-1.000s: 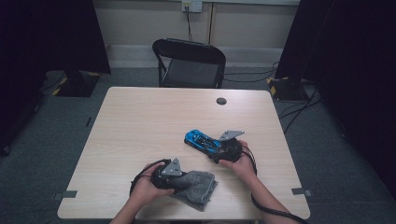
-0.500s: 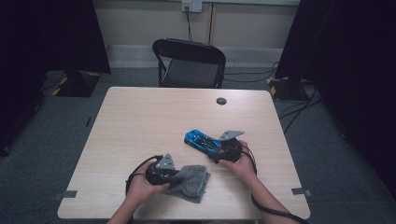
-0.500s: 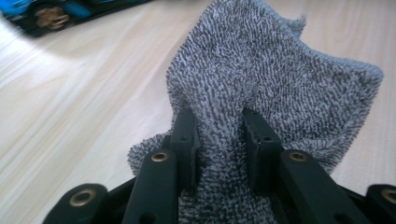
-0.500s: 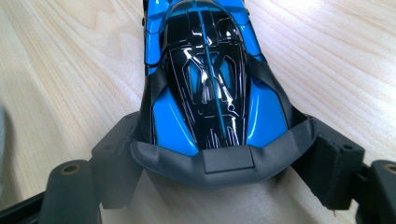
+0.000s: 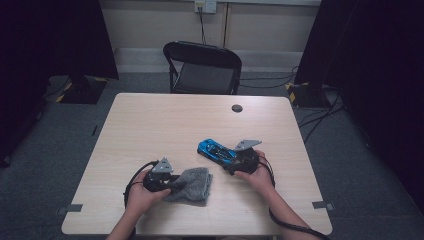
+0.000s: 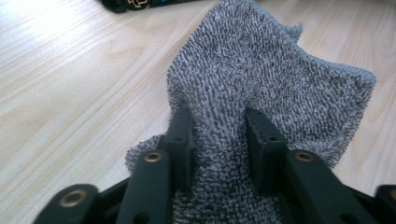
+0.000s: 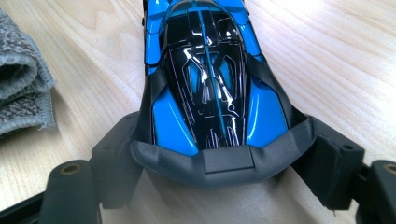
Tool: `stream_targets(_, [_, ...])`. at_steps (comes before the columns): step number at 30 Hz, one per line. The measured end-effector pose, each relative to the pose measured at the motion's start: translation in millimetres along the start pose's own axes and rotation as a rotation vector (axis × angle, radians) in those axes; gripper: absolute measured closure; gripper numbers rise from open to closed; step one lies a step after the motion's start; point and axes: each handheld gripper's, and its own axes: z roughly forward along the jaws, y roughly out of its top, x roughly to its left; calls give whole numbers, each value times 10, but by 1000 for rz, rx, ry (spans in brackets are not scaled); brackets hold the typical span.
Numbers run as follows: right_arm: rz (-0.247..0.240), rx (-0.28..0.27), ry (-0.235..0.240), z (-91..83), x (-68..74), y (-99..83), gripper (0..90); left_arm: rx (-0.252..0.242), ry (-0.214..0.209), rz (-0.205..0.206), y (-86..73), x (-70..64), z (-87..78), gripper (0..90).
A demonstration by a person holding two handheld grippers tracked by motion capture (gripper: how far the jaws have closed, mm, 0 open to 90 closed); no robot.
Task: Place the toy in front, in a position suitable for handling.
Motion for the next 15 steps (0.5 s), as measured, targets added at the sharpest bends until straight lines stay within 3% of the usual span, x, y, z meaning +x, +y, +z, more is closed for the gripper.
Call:
stream_targets(5, [0,0,0,0,0,0,237,-22,6,-6,36,1,-3,390])
stream_targets(6, [0,0,0,0,0,0,237,-29,1,-6,51,-9,-4,390])
stream_targets(8, [0,0,0,0,0,0,237,-30,-4,38,89,-45,-3,339])
stream_targets(12, [0,0,0,0,0,0,237,-36,-14,82,122,-111,39,304])
stream_targets(14, [0,0,0,0,0,0,237,-20,-21,102,128,-141,76,292])
stream_targets(15, [0,0,0,0,1,0,237,17,-7,102,106,-146,119,288])
